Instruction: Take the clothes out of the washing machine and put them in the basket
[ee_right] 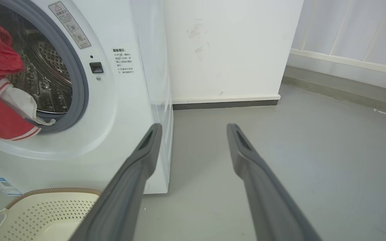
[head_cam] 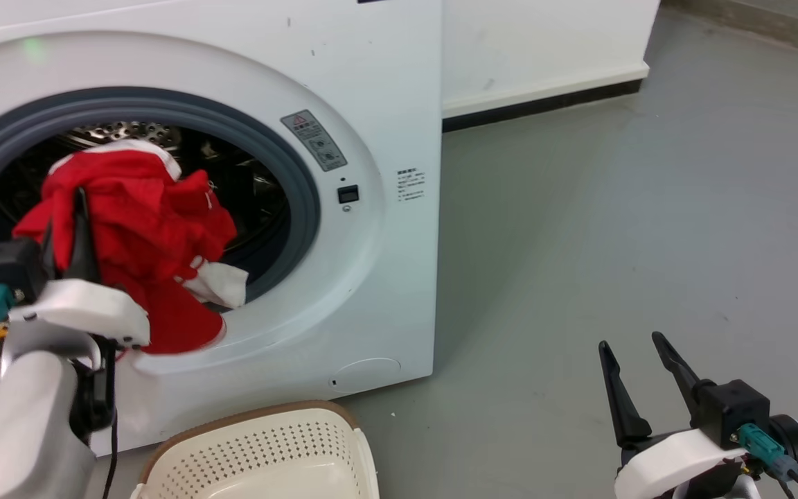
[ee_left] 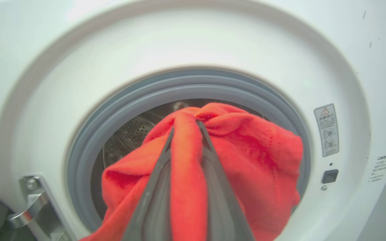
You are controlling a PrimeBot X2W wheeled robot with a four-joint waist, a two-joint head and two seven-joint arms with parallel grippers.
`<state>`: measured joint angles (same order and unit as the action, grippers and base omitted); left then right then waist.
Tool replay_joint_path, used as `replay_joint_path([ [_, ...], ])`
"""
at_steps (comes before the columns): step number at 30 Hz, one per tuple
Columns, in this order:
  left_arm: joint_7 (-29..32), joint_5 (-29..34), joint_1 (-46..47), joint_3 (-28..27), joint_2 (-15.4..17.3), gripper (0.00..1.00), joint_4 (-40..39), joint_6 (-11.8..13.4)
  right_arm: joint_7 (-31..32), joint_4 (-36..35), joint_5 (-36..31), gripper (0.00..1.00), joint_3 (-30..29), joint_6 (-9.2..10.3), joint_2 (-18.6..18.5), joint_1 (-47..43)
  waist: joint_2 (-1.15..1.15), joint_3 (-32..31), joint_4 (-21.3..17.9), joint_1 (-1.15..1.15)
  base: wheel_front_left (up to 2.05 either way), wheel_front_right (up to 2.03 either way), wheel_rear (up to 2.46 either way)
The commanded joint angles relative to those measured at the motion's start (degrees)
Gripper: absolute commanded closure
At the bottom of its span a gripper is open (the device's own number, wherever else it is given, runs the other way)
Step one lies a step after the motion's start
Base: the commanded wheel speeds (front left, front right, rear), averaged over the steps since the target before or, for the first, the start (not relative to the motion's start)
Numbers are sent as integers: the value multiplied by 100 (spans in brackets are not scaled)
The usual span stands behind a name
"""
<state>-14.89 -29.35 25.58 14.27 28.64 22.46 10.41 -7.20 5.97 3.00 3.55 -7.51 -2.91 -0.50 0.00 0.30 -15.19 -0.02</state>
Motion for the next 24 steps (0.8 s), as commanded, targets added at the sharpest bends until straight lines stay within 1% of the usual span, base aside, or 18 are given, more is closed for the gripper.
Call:
replay_joint_path([
  [1,-38,56,-192,-8,-4,100,-235,104,19,-47,-30,0,2,5,6,-88,0,-92,101,2,0,0,0],
  [9,287,-13,-1314,45,-110,100,-1751,676,157,-217,-92,0,-15,5,6,-218,0,-117,355,2,0,0,0],
  [13,422,-148,-1868,123,-241,100,-2106,814,196,-278,-99,0,2,5,6,-195,0,-30,444,2,0,0,0],
  [16,451,-224,-2189,241,-353,100,-2015,816,205,-312,-109,0,52,4,6,-127,0,78,472,2,0,0,0],
  [20,381,-366,-2386,359,-564,100,-1670,712,184,-379,-123,0,94,5,6,2,0,370,466,2,0,0,0],
  [24,263,-527,-2251,415,-768,100,-1067,494,145,-417,-101,0,107,4,6,182,0,794,427,2,0,0,0],
])
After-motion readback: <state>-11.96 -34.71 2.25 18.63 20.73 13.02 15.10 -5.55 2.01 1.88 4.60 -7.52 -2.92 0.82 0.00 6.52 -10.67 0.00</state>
